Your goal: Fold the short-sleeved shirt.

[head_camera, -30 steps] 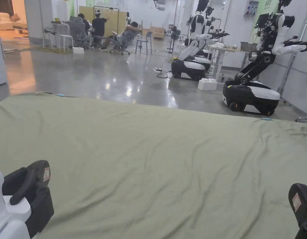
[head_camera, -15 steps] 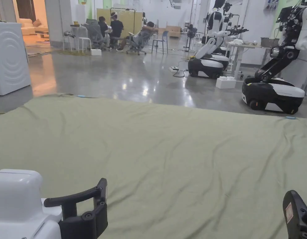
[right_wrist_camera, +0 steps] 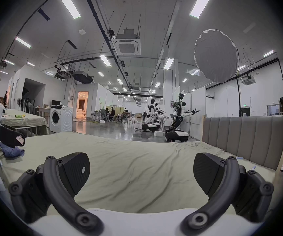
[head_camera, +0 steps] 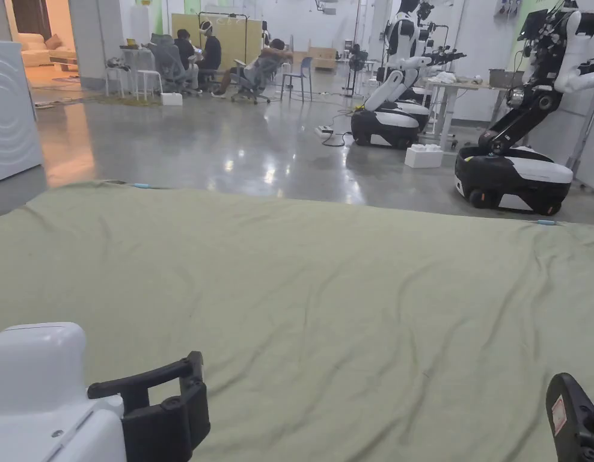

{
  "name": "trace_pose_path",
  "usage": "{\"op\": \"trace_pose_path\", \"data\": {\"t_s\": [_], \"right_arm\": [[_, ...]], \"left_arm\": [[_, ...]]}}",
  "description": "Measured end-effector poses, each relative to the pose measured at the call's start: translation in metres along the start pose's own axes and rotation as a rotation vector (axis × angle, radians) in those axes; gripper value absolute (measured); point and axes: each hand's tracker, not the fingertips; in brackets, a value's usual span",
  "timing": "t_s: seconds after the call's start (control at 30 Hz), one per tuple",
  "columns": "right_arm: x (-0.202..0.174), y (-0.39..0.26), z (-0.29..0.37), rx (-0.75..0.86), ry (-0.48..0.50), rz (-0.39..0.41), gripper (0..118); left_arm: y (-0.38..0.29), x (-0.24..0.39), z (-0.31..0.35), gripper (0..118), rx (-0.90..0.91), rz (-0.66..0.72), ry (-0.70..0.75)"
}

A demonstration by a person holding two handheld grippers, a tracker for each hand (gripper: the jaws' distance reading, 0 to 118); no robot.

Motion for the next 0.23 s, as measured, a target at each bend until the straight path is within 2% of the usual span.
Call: {"op": "trace_pose_path", "data": {"t_s": [0.07, 0.17, 0.23], "right_arm": [[0.0003, 0.0000, -0.0014, -0.003, 0.005, -0.017, 118], [0.0006, 0.0008, -0.0036, -0.001, 0.022, -0.037, 118], [-0.0001, 0.0014, -0.0051, -0.003, 0.026, -0.028, 118]], "left_arm": [[-0.0010, 0.0027, -0.0003, 118, -0.024, 0.011, -0.032], [-0.0030, 0.0005, 0.0003, 118, -0.038, 0.076, -0.175], [0.0015, -0.0024, 0.0022, 118, -0.070, 0.113, -0.185]]}}
